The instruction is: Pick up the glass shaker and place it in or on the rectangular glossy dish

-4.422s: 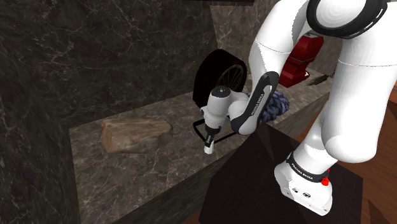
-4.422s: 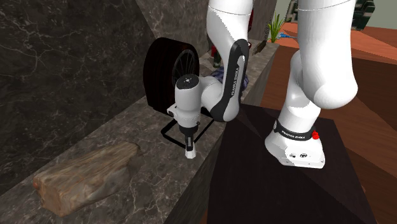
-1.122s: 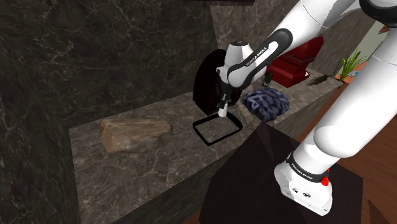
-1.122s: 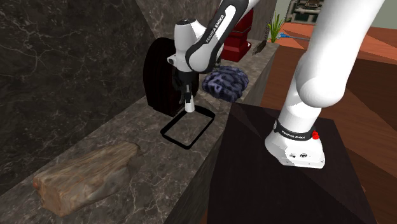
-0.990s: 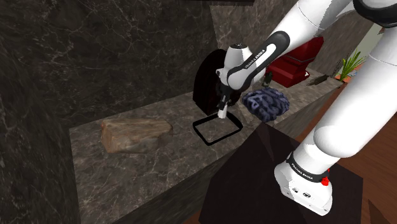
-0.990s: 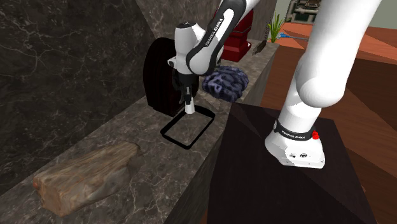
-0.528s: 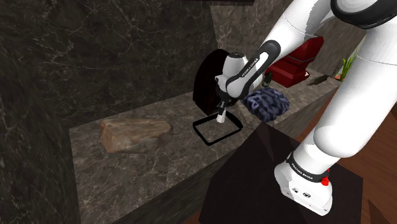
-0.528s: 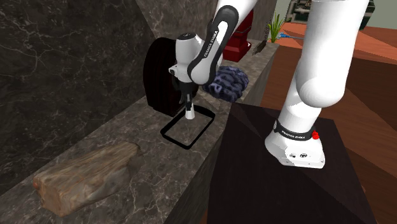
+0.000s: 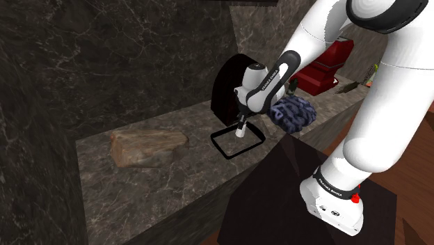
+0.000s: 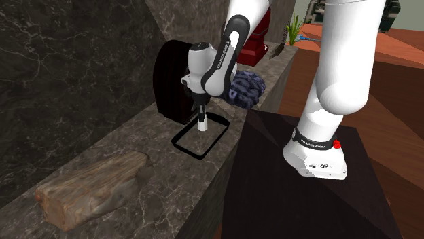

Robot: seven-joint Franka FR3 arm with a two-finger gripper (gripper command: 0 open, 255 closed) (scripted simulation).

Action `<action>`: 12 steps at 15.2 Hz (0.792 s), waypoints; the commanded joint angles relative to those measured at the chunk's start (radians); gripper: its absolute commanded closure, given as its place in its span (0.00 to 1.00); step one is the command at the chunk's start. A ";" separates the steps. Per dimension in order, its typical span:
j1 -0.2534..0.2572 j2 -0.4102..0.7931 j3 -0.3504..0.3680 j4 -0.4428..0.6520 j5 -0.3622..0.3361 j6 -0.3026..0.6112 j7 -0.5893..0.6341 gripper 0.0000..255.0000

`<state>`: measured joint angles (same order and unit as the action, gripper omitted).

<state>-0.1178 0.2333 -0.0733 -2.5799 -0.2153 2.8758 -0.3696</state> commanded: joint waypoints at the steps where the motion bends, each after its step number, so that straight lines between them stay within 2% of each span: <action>1: 0.000 0.001 0.000 0.000 0.000 0.001 0.000 1.00; 3: 0.000 0.001 0.000 0.000 0.000 0.001 0.000 1.00; 4: 0.000 0.001 0.000 0.000 0.000 0.001 0.000 0.00; 9: 0.000 0.001 0.000 0.000 0.000 0.001 0.000 0.00; 12: -0.004 -0.123 0.017 -0.020 0.027 -0.103 -0.021 0.00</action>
<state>-0.1225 0.1424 -0.0607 -2.5968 -0.1957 2.8032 -0.3868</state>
